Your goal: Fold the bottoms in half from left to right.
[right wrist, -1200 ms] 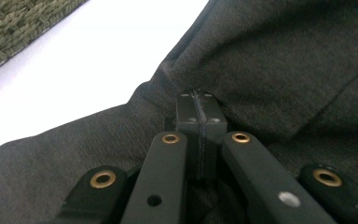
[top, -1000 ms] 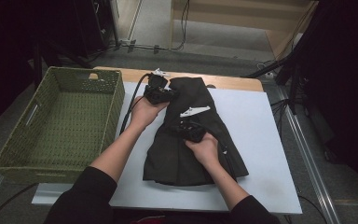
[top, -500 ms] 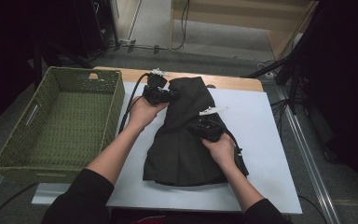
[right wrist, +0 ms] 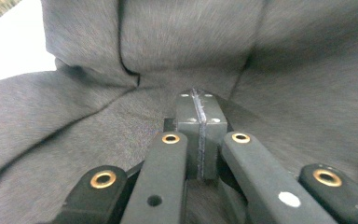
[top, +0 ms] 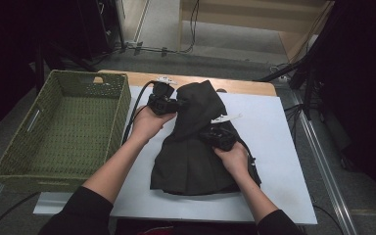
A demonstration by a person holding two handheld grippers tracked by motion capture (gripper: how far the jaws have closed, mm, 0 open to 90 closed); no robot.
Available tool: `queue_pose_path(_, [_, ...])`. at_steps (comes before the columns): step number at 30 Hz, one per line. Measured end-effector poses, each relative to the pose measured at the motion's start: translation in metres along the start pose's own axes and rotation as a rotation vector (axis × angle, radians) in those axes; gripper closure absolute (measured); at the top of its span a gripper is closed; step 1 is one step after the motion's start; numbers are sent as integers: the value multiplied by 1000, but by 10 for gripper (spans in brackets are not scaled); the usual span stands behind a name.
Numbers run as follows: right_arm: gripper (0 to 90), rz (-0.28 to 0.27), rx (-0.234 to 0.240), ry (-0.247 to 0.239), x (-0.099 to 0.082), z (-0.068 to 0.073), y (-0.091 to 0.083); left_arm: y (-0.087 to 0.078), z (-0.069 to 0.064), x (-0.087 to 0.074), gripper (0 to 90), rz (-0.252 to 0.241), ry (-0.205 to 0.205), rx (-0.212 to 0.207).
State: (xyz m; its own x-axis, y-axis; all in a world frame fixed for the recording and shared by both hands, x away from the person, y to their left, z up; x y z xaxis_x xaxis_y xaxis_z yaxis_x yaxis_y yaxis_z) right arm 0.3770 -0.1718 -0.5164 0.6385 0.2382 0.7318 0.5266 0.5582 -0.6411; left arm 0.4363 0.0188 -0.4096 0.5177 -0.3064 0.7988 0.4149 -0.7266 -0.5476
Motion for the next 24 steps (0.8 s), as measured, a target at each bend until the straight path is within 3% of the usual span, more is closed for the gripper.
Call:
queue_pose_path(6, [877, -29, -15, 13, 5, -10, -24, -1, -1, 0, 823, 5, 5, -4])
queue_pose_path(10, [876, -29, -50, 45, 1, -28, -34, -3, -3, 0, 823, 10, 11, -7])
queue_pose_path(13, [877, -16, -61, 71, -4, -37, -32, -4, -5, 0, 823, 11, 12, -13])
queue_pose_path(20, [877, 3, -86, 65, -13, -42, -21, -11, -12, -4, 824, 20, 20, -43])
queue_pose_path(24, [879, -7, -68, 80, -20, -46, -14, -17, -20, -8, 826, 31, 31, -69])
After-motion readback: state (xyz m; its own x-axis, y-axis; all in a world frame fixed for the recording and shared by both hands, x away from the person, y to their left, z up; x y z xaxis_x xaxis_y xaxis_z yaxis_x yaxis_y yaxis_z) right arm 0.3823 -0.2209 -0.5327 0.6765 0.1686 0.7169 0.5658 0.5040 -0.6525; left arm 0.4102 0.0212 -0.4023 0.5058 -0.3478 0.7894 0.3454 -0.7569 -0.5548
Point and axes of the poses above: each handheld gripper's, and its own axes: y roughly forward along the jaws, x roughly out of its top, z roughly to its left, the point moved 3 cm from there along y, roughly forward along the jaws, and after that the axes turned 4 degrees about -z, right-handed, at the moved point
